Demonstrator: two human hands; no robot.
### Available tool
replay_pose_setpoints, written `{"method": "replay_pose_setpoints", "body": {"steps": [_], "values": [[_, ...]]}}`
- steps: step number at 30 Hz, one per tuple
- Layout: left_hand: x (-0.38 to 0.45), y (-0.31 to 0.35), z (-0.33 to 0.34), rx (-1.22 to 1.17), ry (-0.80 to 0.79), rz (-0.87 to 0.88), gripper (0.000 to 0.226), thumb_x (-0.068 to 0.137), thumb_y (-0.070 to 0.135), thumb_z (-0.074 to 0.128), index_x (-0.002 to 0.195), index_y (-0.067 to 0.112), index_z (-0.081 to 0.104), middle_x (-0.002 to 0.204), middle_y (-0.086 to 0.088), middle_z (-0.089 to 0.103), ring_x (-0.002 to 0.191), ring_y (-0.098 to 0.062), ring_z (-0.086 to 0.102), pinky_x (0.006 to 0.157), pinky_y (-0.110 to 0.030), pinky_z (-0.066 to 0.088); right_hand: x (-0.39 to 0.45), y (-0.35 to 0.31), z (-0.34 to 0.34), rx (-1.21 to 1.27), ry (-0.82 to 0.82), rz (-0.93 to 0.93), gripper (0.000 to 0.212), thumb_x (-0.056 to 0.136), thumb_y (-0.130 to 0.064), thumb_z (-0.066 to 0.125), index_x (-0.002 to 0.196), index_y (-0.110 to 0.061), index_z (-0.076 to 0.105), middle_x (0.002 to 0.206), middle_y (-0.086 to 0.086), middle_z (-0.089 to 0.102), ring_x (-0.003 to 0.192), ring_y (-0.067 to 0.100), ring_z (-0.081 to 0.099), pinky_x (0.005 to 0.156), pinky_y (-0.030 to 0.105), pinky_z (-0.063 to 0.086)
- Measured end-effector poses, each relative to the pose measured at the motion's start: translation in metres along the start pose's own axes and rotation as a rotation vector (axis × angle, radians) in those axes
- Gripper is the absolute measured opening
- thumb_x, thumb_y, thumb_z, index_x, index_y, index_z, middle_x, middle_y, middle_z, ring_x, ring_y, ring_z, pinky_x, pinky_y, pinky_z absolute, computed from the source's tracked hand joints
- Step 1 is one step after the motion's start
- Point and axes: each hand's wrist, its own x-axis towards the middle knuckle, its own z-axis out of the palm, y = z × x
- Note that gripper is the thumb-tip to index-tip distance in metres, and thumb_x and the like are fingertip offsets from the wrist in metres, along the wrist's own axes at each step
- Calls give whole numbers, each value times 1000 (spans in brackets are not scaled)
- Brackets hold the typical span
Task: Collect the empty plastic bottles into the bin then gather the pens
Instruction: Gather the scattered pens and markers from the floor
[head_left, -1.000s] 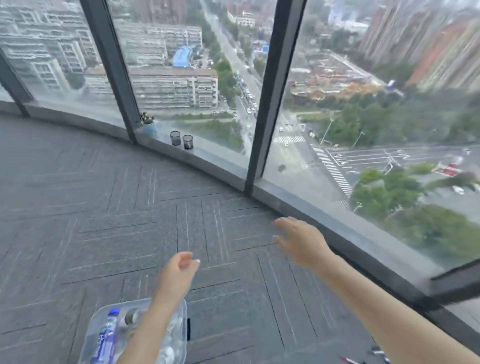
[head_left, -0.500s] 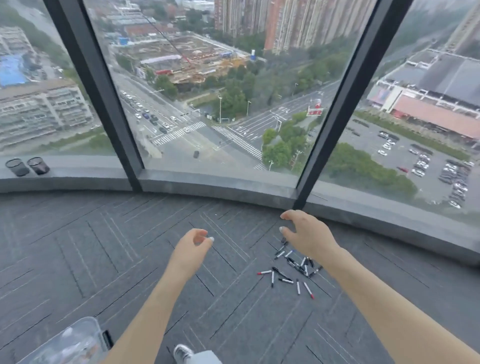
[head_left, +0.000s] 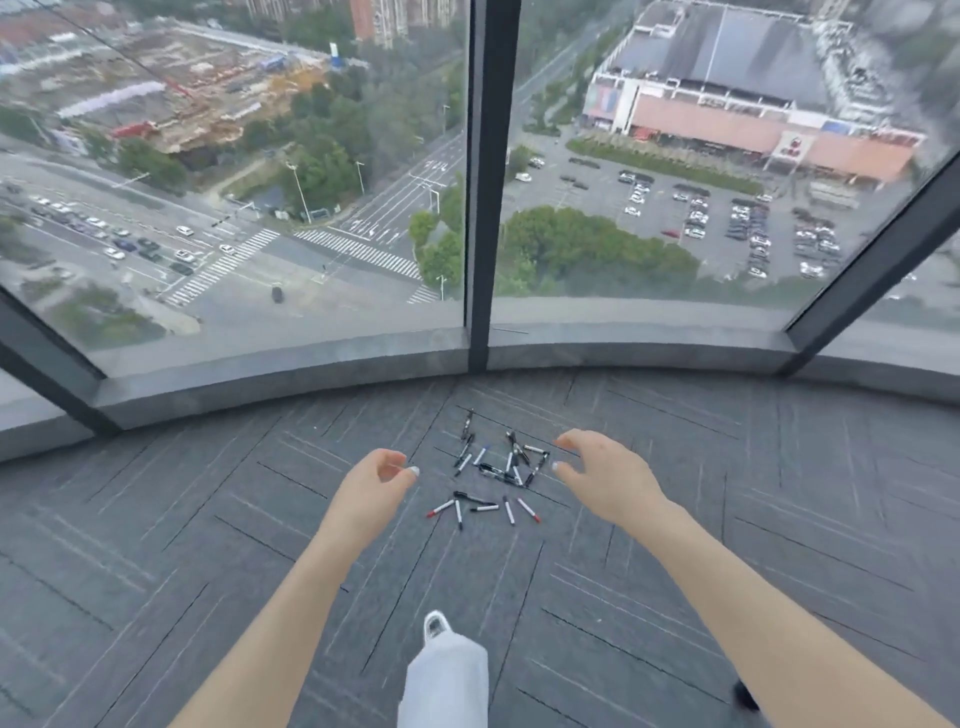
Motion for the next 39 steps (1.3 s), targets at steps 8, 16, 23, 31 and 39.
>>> {"method": "replay_pose_setpoints", "body": {"steps": [8,16,23,31,39], "values": [[107,26,44,52,-76,-39,32,92,33,51,121,20,53,117,5,56,104,-12,51,80,-29,41,100,43,6,-2,-87,52,37,95,-34,44,130,-23,47,134,-6,53,117,18,54,94,34,44],[257,39,94,131,-146,-63,33,92,32,50,122,19,52,107,8,55,94,-13,54,75,-26,41,250,74,43,-28,-179,35,36,95,-32,44,130,-23,47,134,-6,53,120,19,52,94,33,43],[367,-33,187,194,-225,-184,33,91,33,51,122,20,51,109,7,58,96,-13,55,79,-26,39,367,123,150,-82,-308,-19,34,95,-30,43,128,-23,49,132,-3,55,118,22,53,90,34,43],[493,-157,317,292,-282,-290,37,90,30,50,125,18,50,120,2,59,107,-18,56,88,-29,43,460,200,311,-129,-393,-60,33,93,-31,43,124,-22,50,124,0,58,112,25,55,87,38,46],[597,-256,399,483,-236,-260,41,86,27,52,124,14,46,118,-10,57,102,-30,58,87,-40,48,513,274,426,-168,-406,-32,33,92,-30,43,123,-21,52,124,2,58,111,26,57,88,37,47]]}}
